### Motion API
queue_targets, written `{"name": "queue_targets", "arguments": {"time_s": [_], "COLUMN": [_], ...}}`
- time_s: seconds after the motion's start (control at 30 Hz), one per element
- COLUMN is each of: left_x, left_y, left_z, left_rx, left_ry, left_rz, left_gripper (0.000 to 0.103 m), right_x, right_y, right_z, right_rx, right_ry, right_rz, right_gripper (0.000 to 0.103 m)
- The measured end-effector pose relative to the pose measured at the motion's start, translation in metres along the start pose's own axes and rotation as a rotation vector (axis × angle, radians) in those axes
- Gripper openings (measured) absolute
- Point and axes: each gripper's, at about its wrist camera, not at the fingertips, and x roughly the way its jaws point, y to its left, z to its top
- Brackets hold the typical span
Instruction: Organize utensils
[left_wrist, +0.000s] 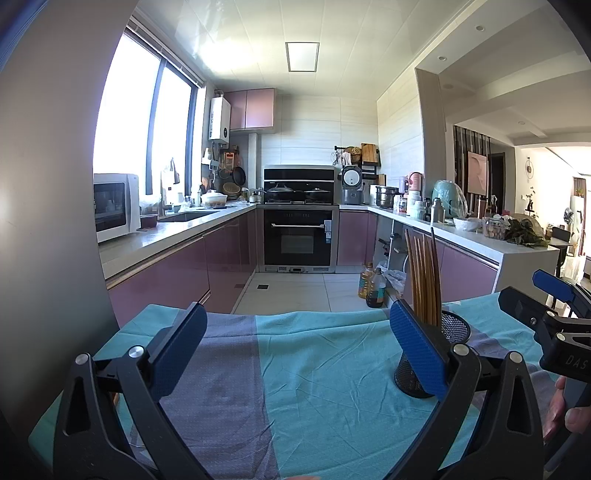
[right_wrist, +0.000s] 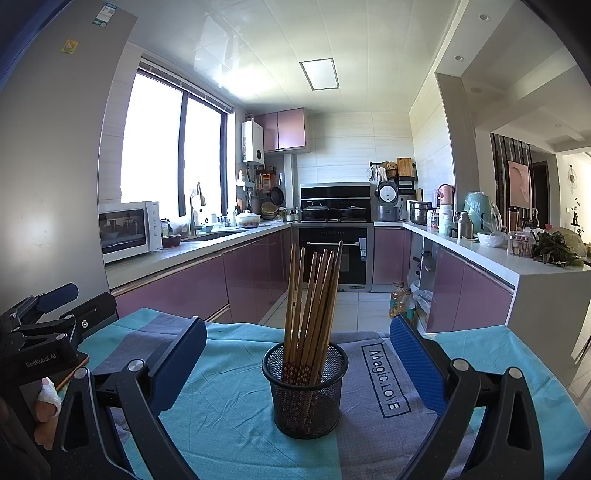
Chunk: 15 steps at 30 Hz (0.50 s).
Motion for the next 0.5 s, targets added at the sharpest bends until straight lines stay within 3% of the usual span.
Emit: {"name": "queue_targets", "arguments": {"time_s": [0.5], "left_x": [-0.0001], "left_y": [0.0], "left_z": [0.0005], "left_rx": [0.001], "left_ry": [0.0], "left_rz": [0.0], "left_gripper": [0.097], "right_x": [-0.0003], "right_y": [-0.0027], "right_z": [-0.001], "right_rx": [0.004], "right_ry": [-0.001], "right_rz": [-0.002], "right_gripper": [0.096]}}
